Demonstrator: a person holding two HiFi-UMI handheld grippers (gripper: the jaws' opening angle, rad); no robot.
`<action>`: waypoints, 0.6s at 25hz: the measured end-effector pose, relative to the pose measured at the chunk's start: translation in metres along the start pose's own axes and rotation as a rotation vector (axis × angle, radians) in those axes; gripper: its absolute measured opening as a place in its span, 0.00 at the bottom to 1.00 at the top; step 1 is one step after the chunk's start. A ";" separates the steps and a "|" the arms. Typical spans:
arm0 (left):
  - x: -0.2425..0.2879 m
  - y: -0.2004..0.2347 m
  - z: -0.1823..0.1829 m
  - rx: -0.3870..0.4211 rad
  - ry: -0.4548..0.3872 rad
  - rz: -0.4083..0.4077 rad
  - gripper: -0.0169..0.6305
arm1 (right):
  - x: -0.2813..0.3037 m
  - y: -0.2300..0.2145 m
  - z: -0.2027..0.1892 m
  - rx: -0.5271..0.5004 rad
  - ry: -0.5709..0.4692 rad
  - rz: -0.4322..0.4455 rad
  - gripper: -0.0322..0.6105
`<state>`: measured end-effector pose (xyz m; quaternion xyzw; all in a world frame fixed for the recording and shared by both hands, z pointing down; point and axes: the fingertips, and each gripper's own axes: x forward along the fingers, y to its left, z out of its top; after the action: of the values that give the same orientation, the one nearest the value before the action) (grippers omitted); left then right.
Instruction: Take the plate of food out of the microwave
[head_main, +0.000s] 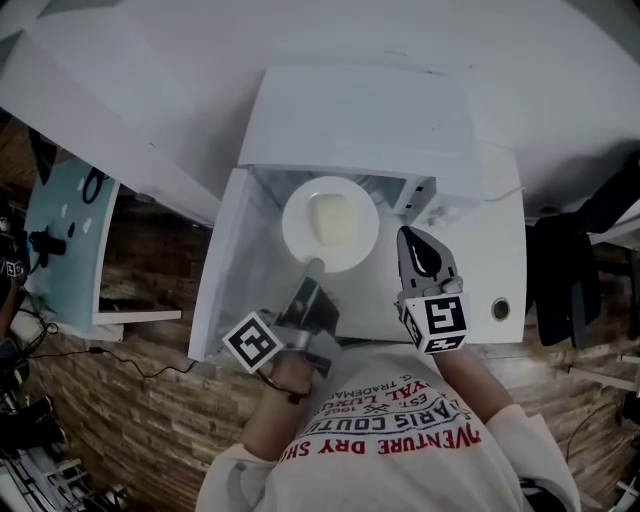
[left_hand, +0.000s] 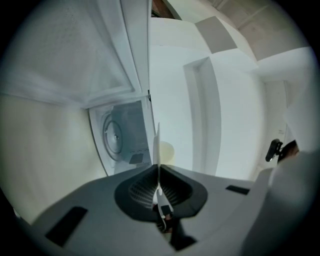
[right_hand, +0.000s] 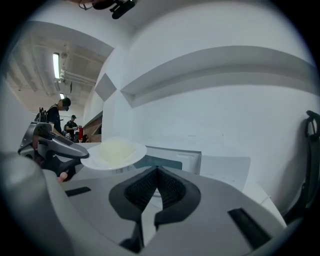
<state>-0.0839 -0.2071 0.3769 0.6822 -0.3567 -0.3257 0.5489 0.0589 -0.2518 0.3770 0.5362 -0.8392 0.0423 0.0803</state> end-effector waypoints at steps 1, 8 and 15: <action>0.001 -0.002 0.000 0.002 0.004 -0.004 0.05 | 0.000 0.000 0.003 -0.002 -0.007 -0.002 0.05; 0.014 -0.011 -0.002 0.004 0.022 -0.028 0.05 | 0.002 -0.005 0.019 -0.037 -0.039 0.006 0.05; 0.024 -0.008 -0.003 -0.021 0.026 -0.028 0.05 | 0.005 -0.014 0.016 -0.037 -0.024 -0.001 0.05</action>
<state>-0.0673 -0.2246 0.3688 0.6853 -0.3364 -0.3283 0.5562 0.0680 -0.2648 0.3617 0.5357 -0.8404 0.0205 0.0802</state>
